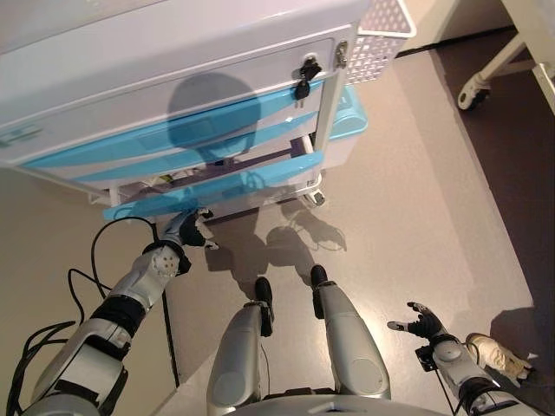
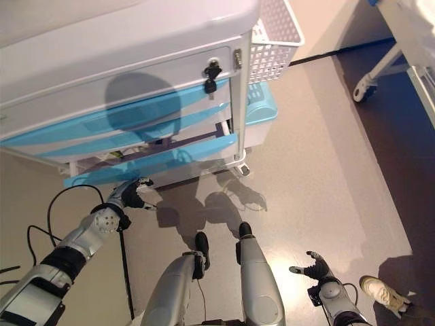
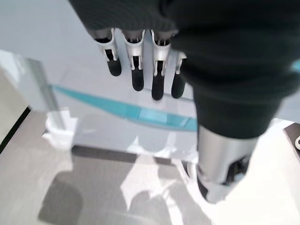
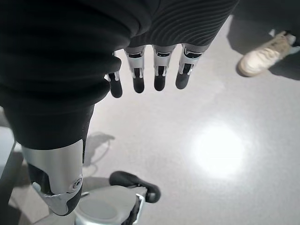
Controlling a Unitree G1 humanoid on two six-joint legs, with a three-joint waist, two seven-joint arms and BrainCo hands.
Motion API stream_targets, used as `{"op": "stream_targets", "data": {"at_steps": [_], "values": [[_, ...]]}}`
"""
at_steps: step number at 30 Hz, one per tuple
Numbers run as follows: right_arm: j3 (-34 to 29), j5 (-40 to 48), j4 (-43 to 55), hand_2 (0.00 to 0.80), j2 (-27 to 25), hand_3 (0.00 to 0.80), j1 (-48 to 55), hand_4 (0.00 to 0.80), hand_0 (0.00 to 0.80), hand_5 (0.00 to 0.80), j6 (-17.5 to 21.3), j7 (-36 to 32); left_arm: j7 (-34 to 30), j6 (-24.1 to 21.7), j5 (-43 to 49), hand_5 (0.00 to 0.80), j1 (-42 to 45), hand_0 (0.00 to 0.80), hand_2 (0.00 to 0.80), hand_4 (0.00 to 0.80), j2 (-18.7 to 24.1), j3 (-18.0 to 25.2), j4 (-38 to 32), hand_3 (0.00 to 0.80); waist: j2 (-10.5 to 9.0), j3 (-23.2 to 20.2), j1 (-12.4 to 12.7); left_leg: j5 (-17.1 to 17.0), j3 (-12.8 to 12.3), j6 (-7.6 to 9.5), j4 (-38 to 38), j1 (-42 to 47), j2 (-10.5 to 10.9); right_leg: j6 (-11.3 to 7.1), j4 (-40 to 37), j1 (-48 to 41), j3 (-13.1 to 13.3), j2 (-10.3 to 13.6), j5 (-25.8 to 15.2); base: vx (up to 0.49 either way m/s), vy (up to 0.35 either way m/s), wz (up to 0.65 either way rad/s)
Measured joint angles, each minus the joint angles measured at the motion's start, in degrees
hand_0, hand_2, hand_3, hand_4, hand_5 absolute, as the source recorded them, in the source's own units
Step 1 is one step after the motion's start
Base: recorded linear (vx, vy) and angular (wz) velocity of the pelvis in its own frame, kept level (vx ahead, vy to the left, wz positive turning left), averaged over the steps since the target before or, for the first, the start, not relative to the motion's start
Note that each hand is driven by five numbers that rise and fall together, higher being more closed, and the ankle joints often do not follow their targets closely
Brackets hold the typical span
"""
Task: Open the drawer and pick up the medicine
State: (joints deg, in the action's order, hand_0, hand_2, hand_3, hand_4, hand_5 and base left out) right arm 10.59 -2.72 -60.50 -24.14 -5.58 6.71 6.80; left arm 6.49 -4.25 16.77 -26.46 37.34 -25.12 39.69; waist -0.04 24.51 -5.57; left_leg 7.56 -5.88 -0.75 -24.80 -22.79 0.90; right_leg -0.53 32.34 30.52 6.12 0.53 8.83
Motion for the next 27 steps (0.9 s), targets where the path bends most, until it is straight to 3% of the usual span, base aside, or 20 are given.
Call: {"op": "stream_targets", "data": {"at_steps": [4,16,24,27], "values": [[1.4,0.0,0.3,0.000,0.6,0.000,0.0,0.000,0.000,0.000,0.2,0.0,2.7,0.0,-0.1,0.000,-1.7,0.000,0.000,0.000,0.7,2.9,2.4,0.000,-1.54,-0.4,-0.7,0.7,-1.8,-0.13,-0.4,-0.6,-0.7,-0.16,-0.4,1.4,2.3,-1.2,-0.9,0.005,0.018,-0.35],[2.7,0.0,-0.3,0.000,2.1,0.000,0.1,0.000,0.000,0.000,1.7,0.5,12.2,0.0,0.5,0.000,-2.8,0.000,0.000,0.000,1.3,4.7,2.3,0.000,-3.41,-1.2,-1.0,1.1,-2.0,0.10,-1.1,-1.2,-1.4,-0.15,-1.0,1.5,2.7,-1.6,-1.9,0.001,0.003,-0.03],[2.9,0.0,0.5,0.000,2.6,0.000,0.1,0.000,0.000,0.000,1.8,1.1,12.4,-1.3,-3.7,0.000,-0.2,0.000,0.000,0.000,-0.3,11.0,2.3,0.000,-3.94,-1.7,-0.8,0.5,-1.7,0.14,0.0,-1.3,-1.8,-0.18,-3.1,0.9,2.3,-1.5,-3.1,0.001,-0.011,0.00],[2.9,0.0,0.5,0.000,2.7,0.000,0.1,0.000,0.000,0.000,1.8,1.1,10.8,-1.6,-7.8,0.000,2.4,0.000,0.000,0.000,-2.8,13.1,2.9,0.000,-3.74,-2.1,-0.2,-0.6,-1.5,0.32,2.8,1.2,-1.6,0.05,-5.8,-1.8,1.6,-0.9,-4.0,0.003,-0.050,0.09]]}}
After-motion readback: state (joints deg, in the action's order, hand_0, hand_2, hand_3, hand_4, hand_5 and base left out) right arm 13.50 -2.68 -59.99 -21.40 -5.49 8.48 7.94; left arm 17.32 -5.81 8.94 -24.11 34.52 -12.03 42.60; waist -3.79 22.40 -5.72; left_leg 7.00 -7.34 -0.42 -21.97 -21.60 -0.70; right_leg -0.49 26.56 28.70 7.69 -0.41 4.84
